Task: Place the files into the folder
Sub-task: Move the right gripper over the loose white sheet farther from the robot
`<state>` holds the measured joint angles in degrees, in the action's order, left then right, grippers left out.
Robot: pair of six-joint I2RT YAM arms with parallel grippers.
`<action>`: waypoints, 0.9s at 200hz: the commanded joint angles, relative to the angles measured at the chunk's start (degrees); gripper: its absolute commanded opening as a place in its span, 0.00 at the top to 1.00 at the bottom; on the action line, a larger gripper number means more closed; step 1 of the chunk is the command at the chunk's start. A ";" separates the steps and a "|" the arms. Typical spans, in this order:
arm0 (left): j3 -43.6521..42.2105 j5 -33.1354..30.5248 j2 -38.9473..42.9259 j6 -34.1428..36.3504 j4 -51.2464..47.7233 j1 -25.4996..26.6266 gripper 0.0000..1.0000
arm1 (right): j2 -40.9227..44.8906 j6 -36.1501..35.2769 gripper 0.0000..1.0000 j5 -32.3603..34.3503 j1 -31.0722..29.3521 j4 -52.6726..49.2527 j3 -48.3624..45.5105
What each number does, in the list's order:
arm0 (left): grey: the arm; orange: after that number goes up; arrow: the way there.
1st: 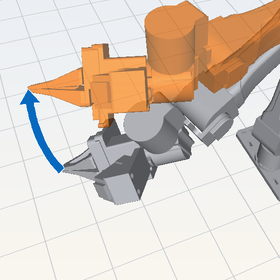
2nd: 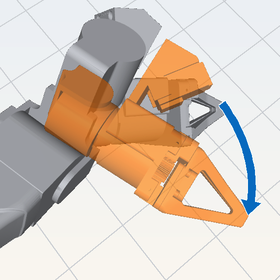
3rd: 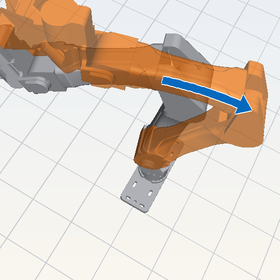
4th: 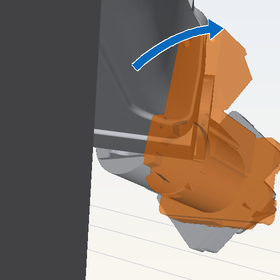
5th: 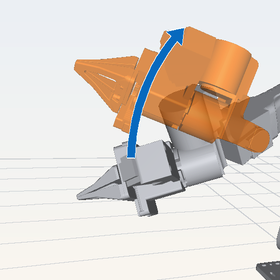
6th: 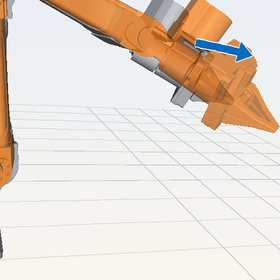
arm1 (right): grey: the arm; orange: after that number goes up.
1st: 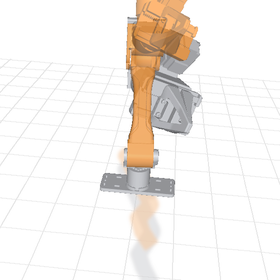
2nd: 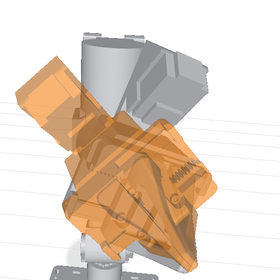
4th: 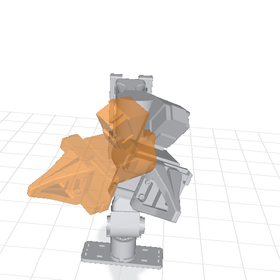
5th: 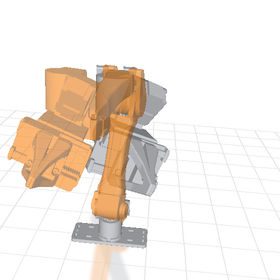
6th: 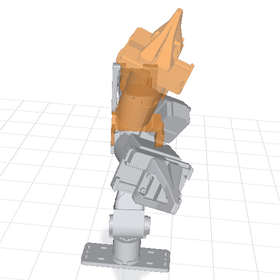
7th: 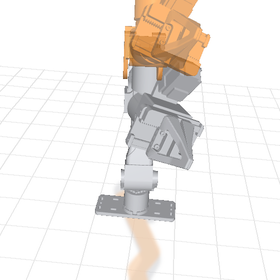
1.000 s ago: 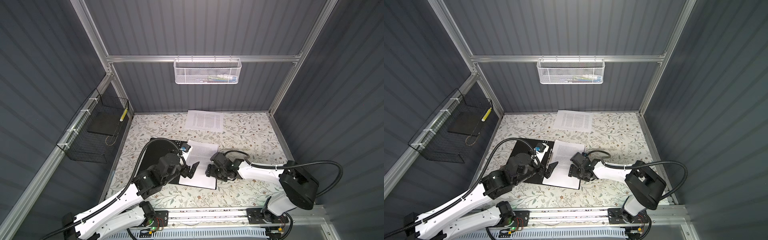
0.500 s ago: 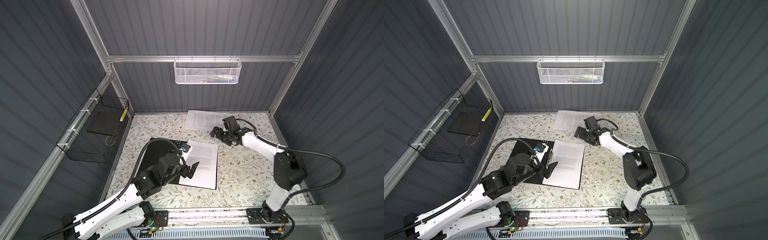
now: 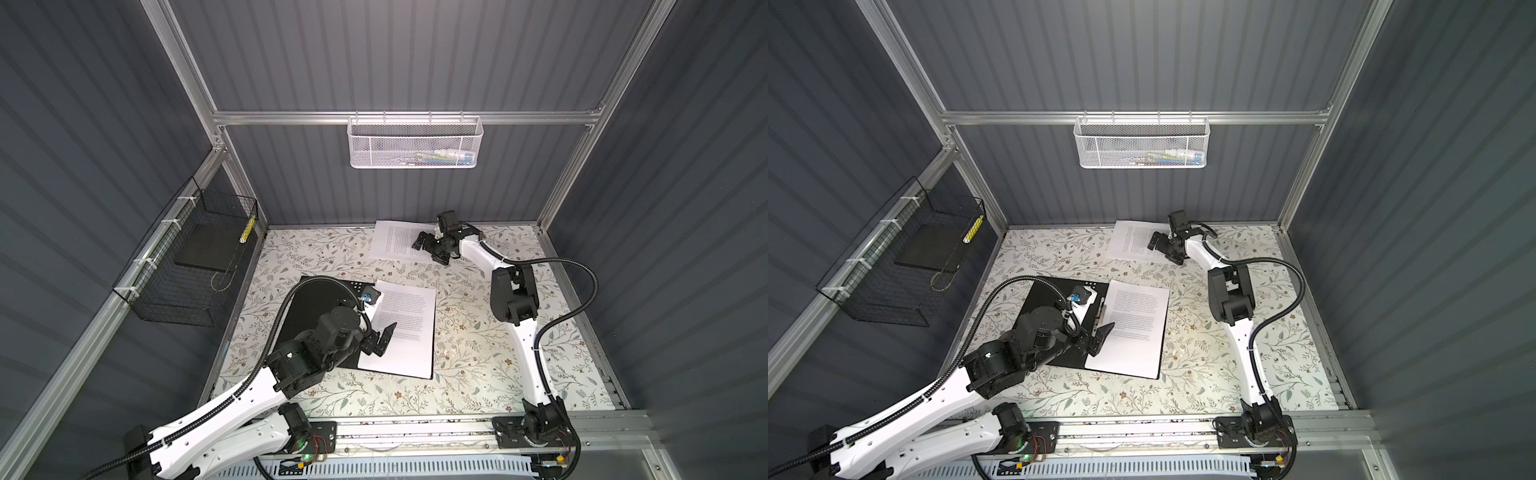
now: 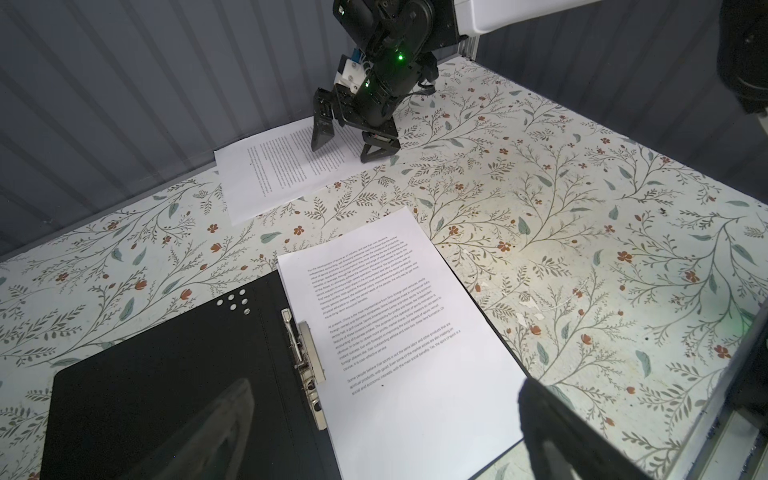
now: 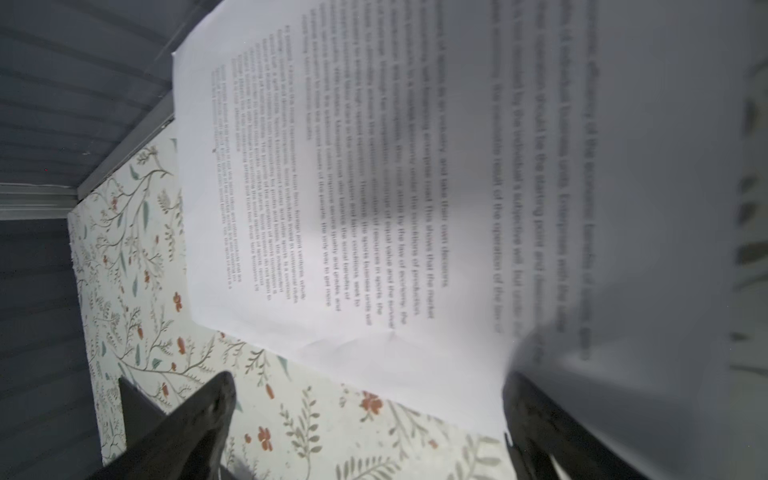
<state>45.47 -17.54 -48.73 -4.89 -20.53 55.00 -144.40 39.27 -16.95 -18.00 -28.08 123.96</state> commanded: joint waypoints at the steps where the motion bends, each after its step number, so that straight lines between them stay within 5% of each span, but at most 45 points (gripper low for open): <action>1: 0.60 -0.68 -0.40 1.13 -0.21 -0.30 0.00 | -0.69 0.67 0.01 -1.13 1.24 -1.72 1.99; 72: 0.67 -2.93 -0.14 1.26 0.01 -0.42 0.00 | 3.02 0.87 0.01 1.37 2.82 -5.12 -5.77; 180: 4.73 -2.90 -4.43 -0.69 -0.16 -0.40 0.00 | 43.82 1.86 0.01 11.99 20.69 7.75 -58.35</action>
<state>47.00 -21.15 -51.75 -4.93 -20.62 55.00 -108.07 42.17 -10.17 0.93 -21.61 70.46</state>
